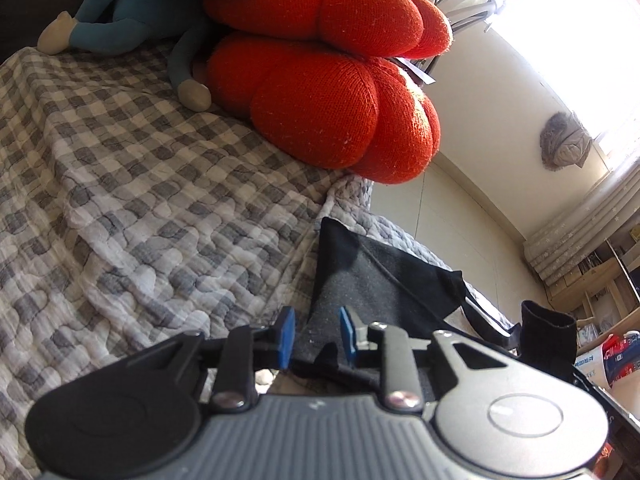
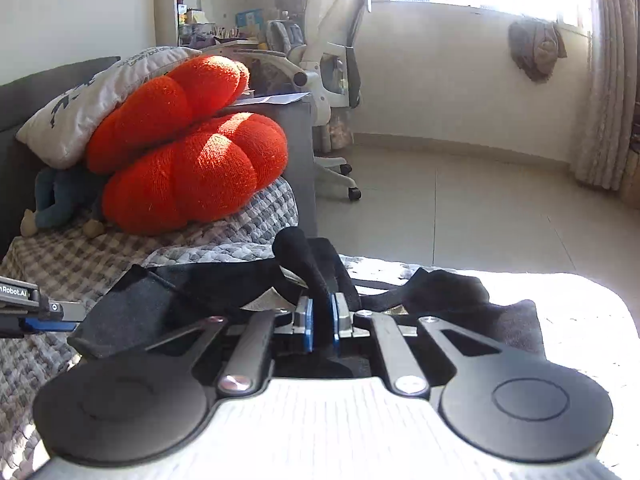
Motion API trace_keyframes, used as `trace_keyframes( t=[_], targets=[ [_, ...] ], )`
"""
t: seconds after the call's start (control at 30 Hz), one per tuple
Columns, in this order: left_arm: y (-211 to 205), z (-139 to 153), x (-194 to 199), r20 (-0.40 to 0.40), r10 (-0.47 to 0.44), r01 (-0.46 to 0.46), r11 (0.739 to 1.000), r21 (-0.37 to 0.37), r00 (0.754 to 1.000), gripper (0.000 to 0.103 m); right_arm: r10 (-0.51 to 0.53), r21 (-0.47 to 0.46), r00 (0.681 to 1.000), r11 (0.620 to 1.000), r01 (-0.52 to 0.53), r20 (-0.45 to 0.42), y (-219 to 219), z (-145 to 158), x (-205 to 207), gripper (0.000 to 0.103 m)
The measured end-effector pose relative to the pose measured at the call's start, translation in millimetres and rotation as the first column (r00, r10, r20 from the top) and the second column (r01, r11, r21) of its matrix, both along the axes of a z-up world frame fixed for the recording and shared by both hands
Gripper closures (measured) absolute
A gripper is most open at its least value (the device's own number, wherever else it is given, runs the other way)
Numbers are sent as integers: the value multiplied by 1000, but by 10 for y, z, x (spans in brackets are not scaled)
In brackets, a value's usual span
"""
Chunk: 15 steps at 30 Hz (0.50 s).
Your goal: Fold clothes
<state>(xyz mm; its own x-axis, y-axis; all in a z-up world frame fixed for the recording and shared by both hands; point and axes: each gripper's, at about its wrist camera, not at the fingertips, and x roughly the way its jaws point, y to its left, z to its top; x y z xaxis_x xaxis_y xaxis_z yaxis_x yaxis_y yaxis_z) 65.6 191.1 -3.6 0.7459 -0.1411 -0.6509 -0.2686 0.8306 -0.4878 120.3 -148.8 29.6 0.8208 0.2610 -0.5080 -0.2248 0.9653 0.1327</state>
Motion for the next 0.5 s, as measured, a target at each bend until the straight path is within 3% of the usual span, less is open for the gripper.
trace_keyframes(
  t=[0.17, 0.2, 0.3, 0.37, 0.4, 0.43, 0.5],
  targets=[
    [36, 40, -19, 29, -31, 32, 997, -67, 999, 80, -93, 220, 991, 969, 112, -96, -400, 22, -58, 94],
    [45, 57, -26, 46, -49, 53, 994, -92, 998, 84, -90, 223, 992, 969, 108, -91, -381, 69, -43, 94],
    [-48, 156, -52, 136, -217, 235, 963, -129, 967, 85, -68, 215, 997, 974, 76, -46, -230, 327, 30, 94],
    [-221, 223, -79, 175, -359, 378, 921, -89, 917, 83, -51, 217, 999, 975, 52, -11, -137, 509, 68, 95],
    [-300, 234, -88, 175, -404, 420, 905, -63, 898, 78, -43, 218, 999, 975, 41, 6, -92, 597, 78, 95],
    [-410, 229, -96, 151, -436, 442, 897, -7, 887, 71, -36, 219, 999, 975, 30, 24, -48, 686, 88, 95],
    [-600, 214, -110, 88, -446, 432, 891, 143, 891, 57, -23, 223, 998, 975, 10, 55, 30, 826, 83, 95]
  ],
)
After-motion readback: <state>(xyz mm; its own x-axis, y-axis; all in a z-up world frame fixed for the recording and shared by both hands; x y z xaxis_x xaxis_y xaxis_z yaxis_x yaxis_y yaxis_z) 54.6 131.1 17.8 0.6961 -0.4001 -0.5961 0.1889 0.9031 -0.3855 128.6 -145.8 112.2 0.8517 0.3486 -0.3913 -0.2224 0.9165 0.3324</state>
